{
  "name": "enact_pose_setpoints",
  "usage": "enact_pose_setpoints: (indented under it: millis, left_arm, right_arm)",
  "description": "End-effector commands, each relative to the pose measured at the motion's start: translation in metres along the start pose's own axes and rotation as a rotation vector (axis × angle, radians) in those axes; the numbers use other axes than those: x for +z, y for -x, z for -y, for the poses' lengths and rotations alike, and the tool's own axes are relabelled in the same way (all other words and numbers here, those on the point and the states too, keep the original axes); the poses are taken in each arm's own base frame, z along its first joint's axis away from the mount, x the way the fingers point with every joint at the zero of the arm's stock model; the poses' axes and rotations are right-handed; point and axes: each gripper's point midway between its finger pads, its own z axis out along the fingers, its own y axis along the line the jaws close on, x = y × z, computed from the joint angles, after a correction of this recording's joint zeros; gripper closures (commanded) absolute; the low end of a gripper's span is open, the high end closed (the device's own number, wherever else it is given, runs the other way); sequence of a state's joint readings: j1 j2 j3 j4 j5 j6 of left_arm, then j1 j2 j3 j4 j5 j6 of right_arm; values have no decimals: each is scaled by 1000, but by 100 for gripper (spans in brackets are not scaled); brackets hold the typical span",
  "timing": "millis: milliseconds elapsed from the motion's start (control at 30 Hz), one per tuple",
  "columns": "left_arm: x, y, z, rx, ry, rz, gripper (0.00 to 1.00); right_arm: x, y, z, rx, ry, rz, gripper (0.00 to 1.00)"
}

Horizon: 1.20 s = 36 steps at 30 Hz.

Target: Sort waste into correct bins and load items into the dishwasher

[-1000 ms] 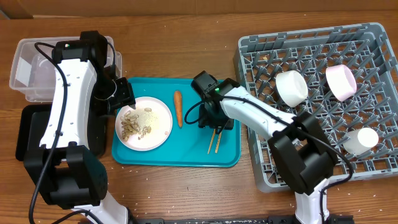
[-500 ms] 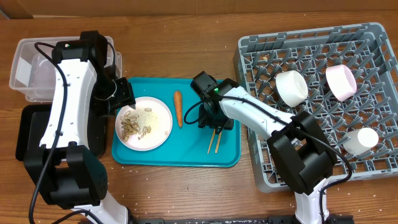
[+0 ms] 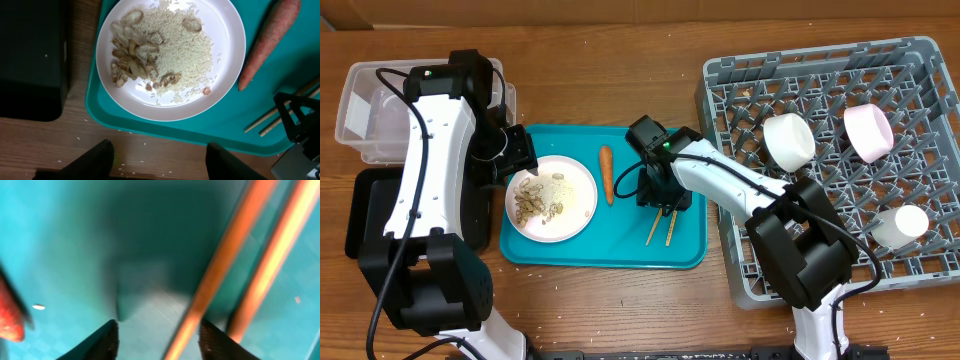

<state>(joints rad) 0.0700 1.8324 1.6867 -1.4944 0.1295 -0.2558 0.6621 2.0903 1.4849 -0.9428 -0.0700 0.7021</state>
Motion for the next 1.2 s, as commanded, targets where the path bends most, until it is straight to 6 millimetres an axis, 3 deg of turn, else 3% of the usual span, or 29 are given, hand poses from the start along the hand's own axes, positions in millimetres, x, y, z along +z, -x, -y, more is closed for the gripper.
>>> enact_pose_setpoints:
  millis: [0,100,267,500,600,767,800,900,933,1033,1167]
  left_arm:
    - [-7,1,0,18,0,26,39]
    - [-7,1,0,18,0,26,39]
    - [-7,1,0,18,0,26,39]
    - [-7,1,0,18,0,26,38]
    - [-7,1,0,18,0,26,39]
    - [-7,1,0,18,0,26,39]
    - [-7,1,0,18,0,26,39]
    - [-7,1,0,18,0,27,38]
    - [-7,1,0,18,0,27,39]
    - [-7,1,0,18,0,27,39]
    - [-7,1,0,18,0,27,38]
  right_arm:
    - [4,-2,5,59,-39,-2,61]
    - [4,-5,9,86,-55,-14,69]
    - [4,-9,13,88,-72,-30,96]
    - [3,-12,11,35,-68,-39,96]
    - [-8,-11,12,-23,-65,-38,96]
    - [-56,0,13,-119,-41,25,96]
    - [-83,5,13,-180,-12,71,96]
    - [-125,9,18,-289,24,144,96]
    - [-146,10,28,-320,20,182,96]
    - [-169,15,63,-305,-63,225,96]
    - [-175,23,116,-334,-199,192,96]
